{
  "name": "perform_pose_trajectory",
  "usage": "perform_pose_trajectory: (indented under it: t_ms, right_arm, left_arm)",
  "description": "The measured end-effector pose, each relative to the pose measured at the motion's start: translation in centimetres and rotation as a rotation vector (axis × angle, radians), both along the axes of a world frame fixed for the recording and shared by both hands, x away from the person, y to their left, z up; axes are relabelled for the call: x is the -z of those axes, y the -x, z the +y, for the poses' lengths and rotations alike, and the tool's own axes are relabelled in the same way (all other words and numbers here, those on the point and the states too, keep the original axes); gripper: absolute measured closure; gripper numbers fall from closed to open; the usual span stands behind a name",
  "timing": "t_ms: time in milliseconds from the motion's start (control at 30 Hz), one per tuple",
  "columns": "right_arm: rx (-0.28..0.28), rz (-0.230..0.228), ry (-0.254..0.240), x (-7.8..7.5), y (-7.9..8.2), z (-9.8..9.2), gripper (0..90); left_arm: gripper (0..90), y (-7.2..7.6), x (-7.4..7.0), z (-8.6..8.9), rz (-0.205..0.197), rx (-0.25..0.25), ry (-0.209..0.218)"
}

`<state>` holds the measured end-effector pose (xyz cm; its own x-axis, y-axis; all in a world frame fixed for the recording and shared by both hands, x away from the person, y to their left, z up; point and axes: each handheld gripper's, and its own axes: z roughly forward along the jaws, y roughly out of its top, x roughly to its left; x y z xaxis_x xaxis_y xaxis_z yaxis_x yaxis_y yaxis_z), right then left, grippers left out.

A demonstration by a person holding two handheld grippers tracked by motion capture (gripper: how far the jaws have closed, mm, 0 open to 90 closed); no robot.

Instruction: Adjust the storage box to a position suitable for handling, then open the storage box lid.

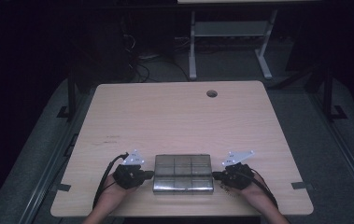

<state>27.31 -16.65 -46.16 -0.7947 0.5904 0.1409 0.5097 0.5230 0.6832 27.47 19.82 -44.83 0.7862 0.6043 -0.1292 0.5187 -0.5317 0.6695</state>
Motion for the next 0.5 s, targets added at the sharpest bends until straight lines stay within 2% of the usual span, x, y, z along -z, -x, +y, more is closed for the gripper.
perform_pose_trajectory:
  t_ms: [167, 233, 333, 367, 500]
  right_arm:
    - [-0.013, -0.008, 0.007, 0.0, 0.0, 0.0, 90.0]
    - [-0.008, -0.011, -0.002, -0.1, 0.0, -0.1, 90.0]
    - [-0.002, -0.012, -0.004, -0.2, 0.0, -0.4, 90.0]
    - [0.006, -0.014, -0.028, -0.5, 0.1, -0.9, 90.0]
    - [0.009, -0.014, -0.06, -0.7, 0.4, -1.8, 90.0]
  left_arm:
    - [89.7, -0.1, -0.2, 0.2, -0.002, 0.016, -0.002]
    - [89.7, 0.0, -0.4, 0.4, -0.014, 0.014, -0.003]
    - [89.7, 0.2, -0.5, 0.8, -0.003, -0.004, 0.008]
    - [89.7, 0.3, -0.6, 1.2, -0.001, -0.011, 0.018]
    - [89.7, 0.7, -0.6, 1.7, 0.004, -0.012, 0.023]
